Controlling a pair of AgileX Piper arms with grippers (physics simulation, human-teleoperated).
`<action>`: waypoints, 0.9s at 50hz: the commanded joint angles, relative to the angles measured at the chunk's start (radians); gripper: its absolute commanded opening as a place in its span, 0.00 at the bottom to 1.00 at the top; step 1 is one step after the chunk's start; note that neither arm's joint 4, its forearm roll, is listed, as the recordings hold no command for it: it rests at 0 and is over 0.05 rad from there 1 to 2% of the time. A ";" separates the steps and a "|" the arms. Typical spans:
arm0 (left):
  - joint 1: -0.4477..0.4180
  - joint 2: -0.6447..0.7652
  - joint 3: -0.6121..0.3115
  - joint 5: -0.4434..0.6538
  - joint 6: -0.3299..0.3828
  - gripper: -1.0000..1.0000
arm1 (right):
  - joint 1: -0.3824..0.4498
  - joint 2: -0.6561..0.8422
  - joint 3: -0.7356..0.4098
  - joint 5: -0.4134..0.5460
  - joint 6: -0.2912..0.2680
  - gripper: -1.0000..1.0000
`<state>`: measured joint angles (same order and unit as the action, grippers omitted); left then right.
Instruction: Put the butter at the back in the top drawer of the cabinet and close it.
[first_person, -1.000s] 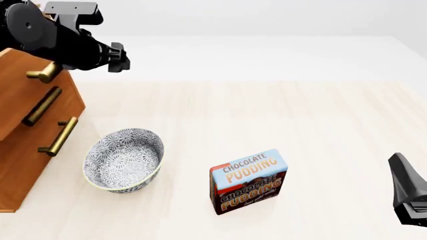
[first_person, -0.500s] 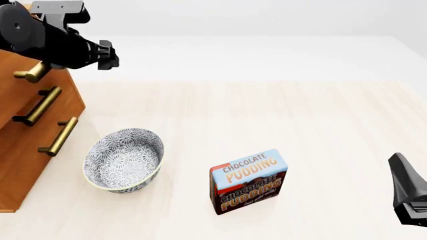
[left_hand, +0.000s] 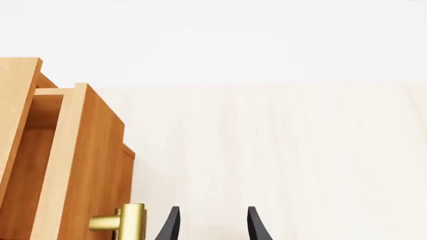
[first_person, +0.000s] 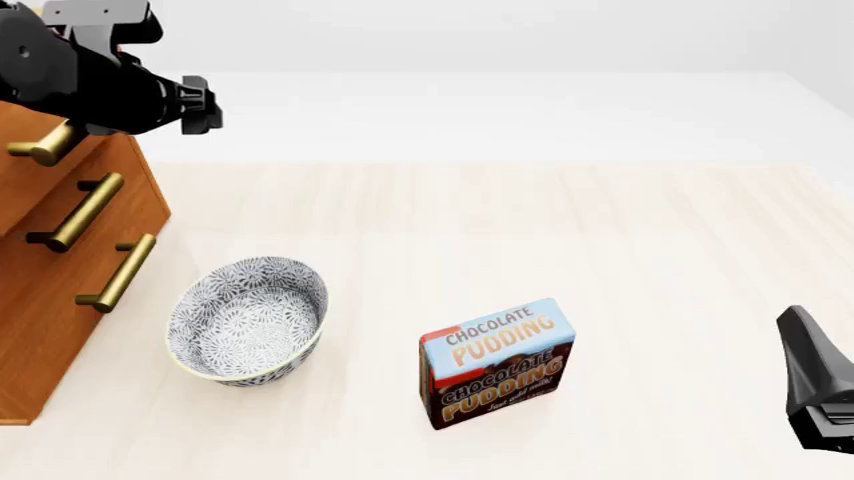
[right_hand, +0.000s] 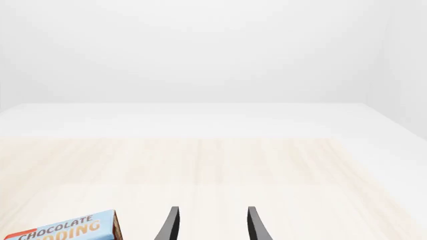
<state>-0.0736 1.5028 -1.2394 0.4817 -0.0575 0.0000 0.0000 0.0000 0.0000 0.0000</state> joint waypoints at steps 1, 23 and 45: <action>0.015 0.076 0.031 -0.009 -0.006 1.00 | 0.000 0.000 0.000 0.000 0.000 1.00; 0.049 0.103 0.032 -0.031 -0.004 1.00 | 0.000 0.000 0.000 0.000 0.000 1.00; 0.078 0.120 0.031 -0.049 -0.006 1.00 | 0.000 0.000 0.000 0.000 0.000 1.00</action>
<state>0.0064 1.5270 -1.2473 0.4378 -0.0578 0.0000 0.0000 0.0000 0.0000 0.0000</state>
